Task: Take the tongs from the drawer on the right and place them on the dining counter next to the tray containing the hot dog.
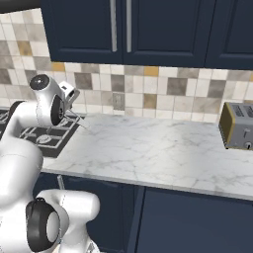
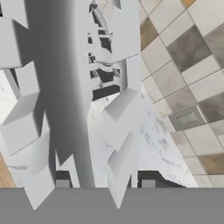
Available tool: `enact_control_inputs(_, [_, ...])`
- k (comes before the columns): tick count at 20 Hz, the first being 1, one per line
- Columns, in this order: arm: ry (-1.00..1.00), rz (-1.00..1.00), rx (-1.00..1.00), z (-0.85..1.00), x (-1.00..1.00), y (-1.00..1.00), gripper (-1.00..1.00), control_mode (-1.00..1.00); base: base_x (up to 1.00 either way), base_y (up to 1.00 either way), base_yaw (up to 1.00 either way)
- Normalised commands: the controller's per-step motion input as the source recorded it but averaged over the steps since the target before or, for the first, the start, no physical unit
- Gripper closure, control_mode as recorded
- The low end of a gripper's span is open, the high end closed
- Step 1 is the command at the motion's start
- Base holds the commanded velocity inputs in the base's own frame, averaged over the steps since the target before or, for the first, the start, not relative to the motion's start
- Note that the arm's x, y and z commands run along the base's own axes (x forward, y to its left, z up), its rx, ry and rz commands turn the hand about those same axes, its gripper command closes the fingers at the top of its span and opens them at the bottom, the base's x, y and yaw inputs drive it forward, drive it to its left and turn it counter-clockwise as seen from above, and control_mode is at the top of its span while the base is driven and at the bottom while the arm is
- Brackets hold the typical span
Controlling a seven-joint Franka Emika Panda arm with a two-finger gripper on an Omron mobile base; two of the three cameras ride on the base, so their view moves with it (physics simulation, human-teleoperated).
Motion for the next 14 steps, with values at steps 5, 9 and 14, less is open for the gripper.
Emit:
enact_control_inputs(5, [0.00, 0.00, 0.00, 0.00, -0.04, 0.00, 1.00, 1.00, -0.18, 0.00, 0.00])
enact_control_inputs(9, [0.00, 0.00, 0.00, 0.00, 0.00, 0.00, 1.00, 1.00, -0.31, 0.00, 0.00])
enact_control_inputs(14, [0.00, 0.00, 0.00, 0.00, 0.00, 0.00, 1.00, 1.00, -0.44, 0.01, 0.00])
